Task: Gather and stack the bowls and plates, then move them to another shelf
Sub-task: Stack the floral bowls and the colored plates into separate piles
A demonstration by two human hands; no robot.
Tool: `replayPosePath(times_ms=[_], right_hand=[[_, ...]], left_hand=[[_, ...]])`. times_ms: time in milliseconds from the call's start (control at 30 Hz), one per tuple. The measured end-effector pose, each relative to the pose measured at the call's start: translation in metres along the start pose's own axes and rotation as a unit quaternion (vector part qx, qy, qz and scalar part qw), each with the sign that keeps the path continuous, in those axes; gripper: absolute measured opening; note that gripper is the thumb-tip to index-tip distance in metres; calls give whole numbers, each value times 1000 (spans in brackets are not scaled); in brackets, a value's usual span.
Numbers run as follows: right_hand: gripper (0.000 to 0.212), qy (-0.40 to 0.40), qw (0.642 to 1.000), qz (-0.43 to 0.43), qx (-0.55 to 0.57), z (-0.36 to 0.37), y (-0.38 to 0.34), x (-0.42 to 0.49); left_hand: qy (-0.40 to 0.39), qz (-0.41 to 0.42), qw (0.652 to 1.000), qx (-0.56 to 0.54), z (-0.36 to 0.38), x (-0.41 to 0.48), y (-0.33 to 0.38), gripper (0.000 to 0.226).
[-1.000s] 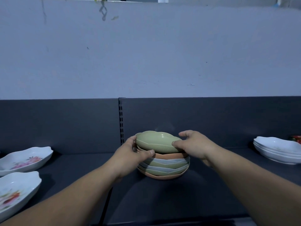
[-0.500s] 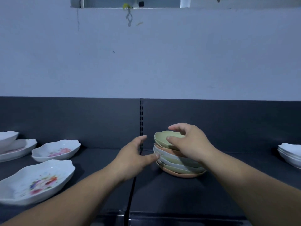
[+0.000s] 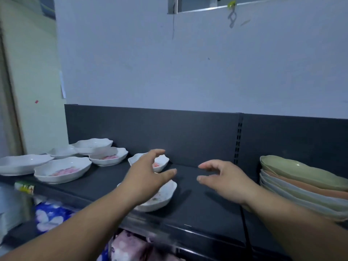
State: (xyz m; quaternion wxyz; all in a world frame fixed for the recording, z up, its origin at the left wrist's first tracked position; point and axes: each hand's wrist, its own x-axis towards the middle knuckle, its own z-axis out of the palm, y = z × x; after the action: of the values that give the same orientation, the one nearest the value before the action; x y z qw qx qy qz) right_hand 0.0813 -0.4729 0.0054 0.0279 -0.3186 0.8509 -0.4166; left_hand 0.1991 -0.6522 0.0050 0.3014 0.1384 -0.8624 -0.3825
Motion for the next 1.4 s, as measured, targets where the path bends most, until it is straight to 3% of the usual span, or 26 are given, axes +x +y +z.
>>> replayPosePath(times_ms=[133,300,400,600,700,833,1033,1167,1267,1400], right_hand=[[43,-33,999,31,-7,40,-19,11],[60,-62,993,97,-4,76,-32,22],[68,-74,988,135,15,94,-36,24],[74,-49,984,161,52,114,-41,20],[79,-27,986,162,39,115,-39,15],[71,27,986,156,53,103,-35,7],[67,121,978,134,102,60,-37,-19],[56,179,958,144,169,16,-25,-39],[44,215,924,181,259,-28,-6,-58],[31,227,895,201,326,-100,41,-89]], left_hand=[[-9,-67,996,62,-49,8,-52,72],[-110,-158,980,50,-74,9,-93,98],[-173,-172,969,31,-75,11,-106,110],[-191,-119,973,-50,-71,11,-115,78],[-169,-93,980,-52,-68,12,-117,91],[-148,-54,987,-44,-60,14,-108,114],[-118,27,990,-77,-29,13,-67,108],[-122,78,980,-135,1,9,-27,95],[-128,113,972,-161,33,4,11,87],[-156,136,959,-192,89,-6,69,84]])
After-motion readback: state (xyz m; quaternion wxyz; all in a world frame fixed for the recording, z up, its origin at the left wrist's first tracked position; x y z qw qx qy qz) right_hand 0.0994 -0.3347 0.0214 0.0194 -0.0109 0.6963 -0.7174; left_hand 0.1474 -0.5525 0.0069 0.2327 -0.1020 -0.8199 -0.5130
